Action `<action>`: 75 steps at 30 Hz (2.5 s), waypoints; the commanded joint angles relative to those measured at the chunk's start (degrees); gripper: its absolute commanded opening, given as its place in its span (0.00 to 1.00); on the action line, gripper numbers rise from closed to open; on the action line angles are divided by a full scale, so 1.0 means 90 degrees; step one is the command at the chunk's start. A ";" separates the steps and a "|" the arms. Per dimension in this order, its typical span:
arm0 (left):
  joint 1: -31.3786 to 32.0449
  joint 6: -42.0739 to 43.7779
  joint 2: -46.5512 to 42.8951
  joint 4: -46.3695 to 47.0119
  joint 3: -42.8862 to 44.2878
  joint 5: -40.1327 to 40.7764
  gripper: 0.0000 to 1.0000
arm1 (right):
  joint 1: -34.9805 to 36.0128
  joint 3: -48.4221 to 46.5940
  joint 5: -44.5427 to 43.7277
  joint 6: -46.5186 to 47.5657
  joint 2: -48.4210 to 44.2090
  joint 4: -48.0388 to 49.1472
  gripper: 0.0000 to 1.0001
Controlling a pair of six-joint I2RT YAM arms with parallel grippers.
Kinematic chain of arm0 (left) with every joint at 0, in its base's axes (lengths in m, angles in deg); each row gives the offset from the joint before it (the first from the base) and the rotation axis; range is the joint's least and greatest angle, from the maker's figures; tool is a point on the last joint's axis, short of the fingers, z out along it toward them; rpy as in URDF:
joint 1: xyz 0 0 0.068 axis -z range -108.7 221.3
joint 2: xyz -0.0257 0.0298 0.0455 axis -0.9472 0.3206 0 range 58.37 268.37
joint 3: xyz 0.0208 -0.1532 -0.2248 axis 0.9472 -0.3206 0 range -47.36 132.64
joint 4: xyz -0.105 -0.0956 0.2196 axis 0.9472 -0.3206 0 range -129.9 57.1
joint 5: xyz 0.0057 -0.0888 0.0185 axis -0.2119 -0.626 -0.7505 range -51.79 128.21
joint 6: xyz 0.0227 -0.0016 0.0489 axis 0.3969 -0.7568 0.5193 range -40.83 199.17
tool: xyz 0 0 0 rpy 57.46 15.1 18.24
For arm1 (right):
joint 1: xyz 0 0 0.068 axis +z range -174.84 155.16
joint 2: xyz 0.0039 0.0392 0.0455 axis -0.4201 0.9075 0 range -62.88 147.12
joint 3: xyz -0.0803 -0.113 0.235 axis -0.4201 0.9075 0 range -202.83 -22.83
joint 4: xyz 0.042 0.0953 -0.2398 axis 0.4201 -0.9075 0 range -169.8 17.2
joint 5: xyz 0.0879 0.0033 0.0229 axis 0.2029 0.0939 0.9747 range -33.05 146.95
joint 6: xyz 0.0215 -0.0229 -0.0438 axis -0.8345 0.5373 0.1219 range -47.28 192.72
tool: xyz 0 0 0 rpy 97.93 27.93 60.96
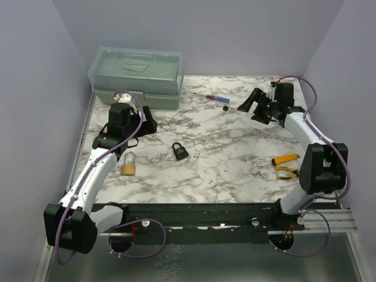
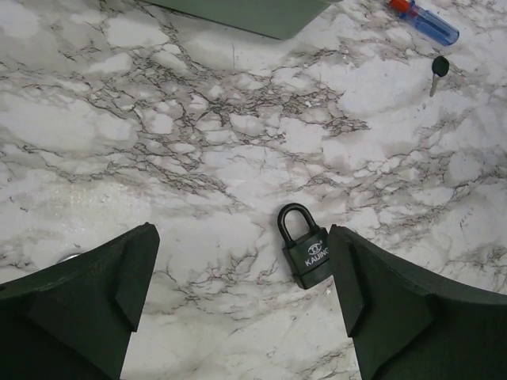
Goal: Unlock with the key
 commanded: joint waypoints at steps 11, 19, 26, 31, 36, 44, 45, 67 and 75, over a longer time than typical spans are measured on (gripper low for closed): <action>0.0065 0.0062 -0.0362 -0.0143 0.0123 -0.0025 0.95 | 0.0895 -0.3775 -0.2293 -0.0022 0.2666 -0.2913 1.00; 0.0076 0.0042 -0.0415 -0.0150 0.0103 -0.0025 0.94 | 0.1157 -0.5876 -0.3284 0.0085 0.4075 -0.3937 0.98; 0.0095 0.0032 -0.0452 -0.0152 0.0079 0.0009 0.94 | 0.1353 -0.7178 -0.3741 0.0209 0.5071 -0.4270 0.88; 0.0092 0.0043 -0.0402 -0.0167 0.0059 0.0075 0.94 | 0.1577 -0.7445 -0.3779 0.0295 0.5441 -0.4110 0.78; 0.0095 0.0036 -0.0358 -0.0182 0.0059 0.0054 0.93 | 0.1834 -0.7779 -0.3894 0.0462 0.5825 -0.4055 0.75; 0.0097 0.0068 -0.0318 -0.0211 0.0059 0.0160 0.92 | 0.2054 -0.7878 -0.4371 0.0599 0.6174 -0.4019 0.68; 0.0095 0.0067 -0.0318 -0.0211 0.0059 0.0153 0.92 | 0.2052 -0.7865 -0.4409 0.0586 0.6186 -0.4023 0.67; 0.0099 0.0068 -0.0279 -0.0250 0.0079 0.0175 0.91 | 0.2071 -0.7744 -0.4672 0.0687 0.6490 -0.3918 0.51; 0.0097 0.0078 -0.0308 -0.0271 0.0079 0.0218 0.91 | 0.2113 -0.7563 -0.4713 0.0735 0.6529 -0.3905 0.35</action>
